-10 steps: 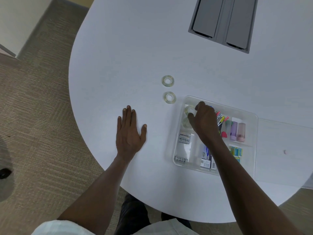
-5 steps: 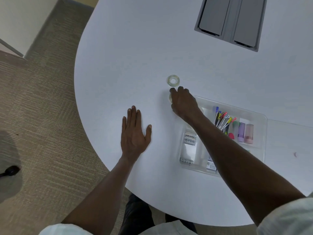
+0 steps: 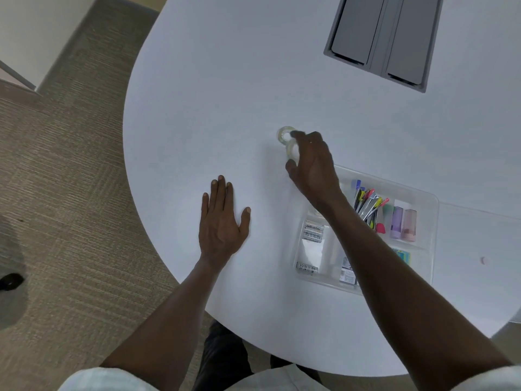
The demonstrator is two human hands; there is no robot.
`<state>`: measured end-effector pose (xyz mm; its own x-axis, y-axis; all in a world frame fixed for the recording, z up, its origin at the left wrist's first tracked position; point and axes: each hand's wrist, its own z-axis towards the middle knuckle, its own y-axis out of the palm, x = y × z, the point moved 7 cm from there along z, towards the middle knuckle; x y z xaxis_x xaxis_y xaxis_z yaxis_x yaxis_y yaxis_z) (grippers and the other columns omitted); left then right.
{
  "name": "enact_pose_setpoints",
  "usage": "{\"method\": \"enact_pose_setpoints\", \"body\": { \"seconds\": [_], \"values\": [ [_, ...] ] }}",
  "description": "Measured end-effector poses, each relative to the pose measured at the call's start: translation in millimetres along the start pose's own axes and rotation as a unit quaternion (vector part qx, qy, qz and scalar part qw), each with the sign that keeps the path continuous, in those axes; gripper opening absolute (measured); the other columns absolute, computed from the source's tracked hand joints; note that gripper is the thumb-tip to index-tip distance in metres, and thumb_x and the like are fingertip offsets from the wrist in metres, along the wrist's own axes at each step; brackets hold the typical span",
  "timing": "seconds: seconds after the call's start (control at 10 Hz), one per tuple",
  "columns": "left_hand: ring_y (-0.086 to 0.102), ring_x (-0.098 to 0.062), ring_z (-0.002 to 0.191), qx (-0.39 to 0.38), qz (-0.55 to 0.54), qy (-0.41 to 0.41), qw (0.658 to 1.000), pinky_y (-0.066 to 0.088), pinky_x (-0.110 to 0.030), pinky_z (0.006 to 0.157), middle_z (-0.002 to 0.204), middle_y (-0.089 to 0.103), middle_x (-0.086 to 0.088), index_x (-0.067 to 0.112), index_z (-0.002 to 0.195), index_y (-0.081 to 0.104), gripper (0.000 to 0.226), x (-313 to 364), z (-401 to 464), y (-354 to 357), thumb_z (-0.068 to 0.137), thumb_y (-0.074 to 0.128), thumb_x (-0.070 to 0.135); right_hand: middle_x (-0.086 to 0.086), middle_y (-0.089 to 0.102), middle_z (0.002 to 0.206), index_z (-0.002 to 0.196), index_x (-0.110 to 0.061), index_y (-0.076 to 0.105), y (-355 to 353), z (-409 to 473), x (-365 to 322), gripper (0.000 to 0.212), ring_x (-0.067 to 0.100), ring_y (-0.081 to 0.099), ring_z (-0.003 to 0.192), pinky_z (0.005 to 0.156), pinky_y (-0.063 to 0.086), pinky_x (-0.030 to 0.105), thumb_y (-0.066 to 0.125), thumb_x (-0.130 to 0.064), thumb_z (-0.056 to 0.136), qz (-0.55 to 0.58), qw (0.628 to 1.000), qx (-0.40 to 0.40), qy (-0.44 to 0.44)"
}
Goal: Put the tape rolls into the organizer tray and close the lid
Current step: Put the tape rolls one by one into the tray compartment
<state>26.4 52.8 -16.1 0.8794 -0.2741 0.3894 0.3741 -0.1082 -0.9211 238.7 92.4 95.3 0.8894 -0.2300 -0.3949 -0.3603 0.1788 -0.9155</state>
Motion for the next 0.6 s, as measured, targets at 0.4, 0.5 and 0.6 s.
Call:
{"method": "enact_pose_setpoints", "body": {
  "seconds": [0.4,0.5,0.6],
  "values": [
    [0.015,-0.022,0.157,-0.005,-0.007,-0.001,1.000,0.020,-0.044,0.127,0.166,0.022,-0.011,0.005,0.154,0.030,0.069,0.2,-0.7,-1.6,0.100,0.041,0.046,0.015,0.054,0.117,0.125,-0.010,0.053,-46.7,-64.7,78.7,0.052,0.029,0.052,0.110,0.086,0.034,0.025,0.068,-0.013,0.075,0.031,0.983,0.025,0.177],
    [0.015,-0.022,0.157,-0.006,-0.005,-0.001,1.000,0.020,-0.043,0.127,0.166,0.022,-0.011,0.005,0.154,0.030,0.069,0.8,-0.3,-1.7,0.099,0.042,0.046,0.018,0.061,0.111,0.120,-0.004,0.054,-33.4,-70.4,88.2,0.050,0.035,0.056,0.107,0.091,0.042,0.038,0.071,-0.011,0.073,0.021,0.983,-0.017,0.179],
    [0.015,-0.022,0.157,-0.008,-0.003,-0.002,1.000,0.020,-0.044,0.127,0.167,0.021,-0.011,0.005,0.154,0.030,0.069,0.5,-0.2,-1.2,0.099,0.042,0.046,0.020,0.064,0.107,0.119,-0.003,0.053,-22.4,-72.1,88.0,0.052,0.037,0.058,0.103,0.089,0.046,0.042,0.073,-0.013,0.072,0.014,0.984,-0.043,0.171]
  ]
}}
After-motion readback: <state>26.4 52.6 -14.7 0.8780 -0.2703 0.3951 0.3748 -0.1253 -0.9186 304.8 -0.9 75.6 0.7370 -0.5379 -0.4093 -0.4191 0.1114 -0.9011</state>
